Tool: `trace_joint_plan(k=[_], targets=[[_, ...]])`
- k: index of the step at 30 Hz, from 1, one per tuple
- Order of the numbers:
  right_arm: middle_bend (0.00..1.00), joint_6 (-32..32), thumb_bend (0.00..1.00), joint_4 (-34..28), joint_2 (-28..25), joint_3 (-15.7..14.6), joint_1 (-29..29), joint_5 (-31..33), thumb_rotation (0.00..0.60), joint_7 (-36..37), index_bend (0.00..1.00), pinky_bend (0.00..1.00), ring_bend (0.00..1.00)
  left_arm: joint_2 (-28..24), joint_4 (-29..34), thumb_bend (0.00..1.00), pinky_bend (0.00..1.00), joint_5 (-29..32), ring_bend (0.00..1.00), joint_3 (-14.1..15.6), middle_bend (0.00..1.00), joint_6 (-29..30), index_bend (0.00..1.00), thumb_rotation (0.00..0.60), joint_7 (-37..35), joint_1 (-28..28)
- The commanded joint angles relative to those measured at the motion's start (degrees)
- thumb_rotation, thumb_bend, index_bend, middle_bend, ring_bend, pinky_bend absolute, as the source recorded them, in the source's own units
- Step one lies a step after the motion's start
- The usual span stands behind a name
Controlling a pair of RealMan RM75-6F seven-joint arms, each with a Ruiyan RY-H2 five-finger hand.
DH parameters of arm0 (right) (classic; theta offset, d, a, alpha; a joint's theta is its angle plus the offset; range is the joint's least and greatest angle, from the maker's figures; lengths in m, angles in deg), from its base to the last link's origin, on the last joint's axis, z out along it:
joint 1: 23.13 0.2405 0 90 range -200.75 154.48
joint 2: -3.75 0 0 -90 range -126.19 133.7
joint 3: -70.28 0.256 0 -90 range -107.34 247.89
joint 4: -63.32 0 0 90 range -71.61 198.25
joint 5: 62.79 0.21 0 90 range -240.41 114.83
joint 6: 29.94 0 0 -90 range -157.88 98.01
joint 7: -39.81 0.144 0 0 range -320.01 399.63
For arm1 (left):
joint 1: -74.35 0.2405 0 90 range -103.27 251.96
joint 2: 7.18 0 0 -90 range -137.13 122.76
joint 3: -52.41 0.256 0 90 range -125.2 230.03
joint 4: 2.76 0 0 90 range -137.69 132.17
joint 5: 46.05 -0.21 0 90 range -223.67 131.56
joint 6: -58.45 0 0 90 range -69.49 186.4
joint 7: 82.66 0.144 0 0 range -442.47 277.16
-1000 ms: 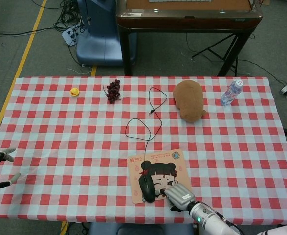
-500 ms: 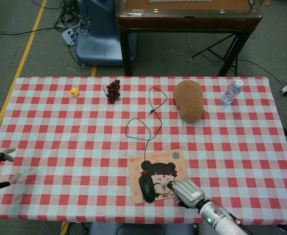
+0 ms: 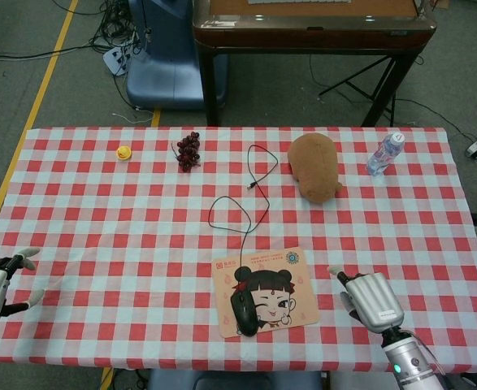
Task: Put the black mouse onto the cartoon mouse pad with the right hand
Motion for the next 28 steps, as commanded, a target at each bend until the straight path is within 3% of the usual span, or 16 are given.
trace_joint_plan(k=[1, 5, 10, 20, 28], targets=[[0.53, -3.1, 0.35, 2.8, -1.9, 0.6, -3.2, -2.0, 0.6, 1.1, 0.26, 0.74, 0.47, 0.2, 0.3, 0.22, 0.55, -0.5, 0.38, 0.1, 0.44, 0.4, 0.29, 0.6, 0.4, 0.0], [0.45, -5.1, 0.33, 5.8, -2.7, 1.4, -5.6, -2.4, 0.6, 3.5, 0.26, 0.6, 0.37, 0.3, 0.5, 0.22, 0.55, -1.0, 0.38, 0.3, 0.44, 0.8, 0.29, 0.6, 0.8, 0.1], [0.43, -7.9, 0.32, 11.0, -2.5, 2.7, -8.8, -3.4, 0.6, 9.0, 0.26, 0.51, 0.34, 0.5, 0.5, 0.22, 0.55, -0.9, 0.38, 0.3, 0.44, 1.1, 0.29, 0.6, 1.1, 0.2], [0.43, -14.5, 0.32, 19.2, -2.2, 5.7, -14.5, -6.1, 0.6, 22.1, 0.26, 0.5, 0.34, 0.8, 0.7, 0.22, 0.55, -0.6, 0.38, 0.4, 0.44, 1.1, 0.29, 0.6, 2.1, 0.4], [0.43, -13.3, 0.32, 20.5, -3.8, 8.2, -15.5, -5.6, 0.6, 26.9, 0.26, 0.5, 0.34, 1.7, 0.6, 0.22, 0.55, 0.3, 0.38, 0.4, 0.44, -0.7, 0.29, 0.6, 3.8, -0.4]])
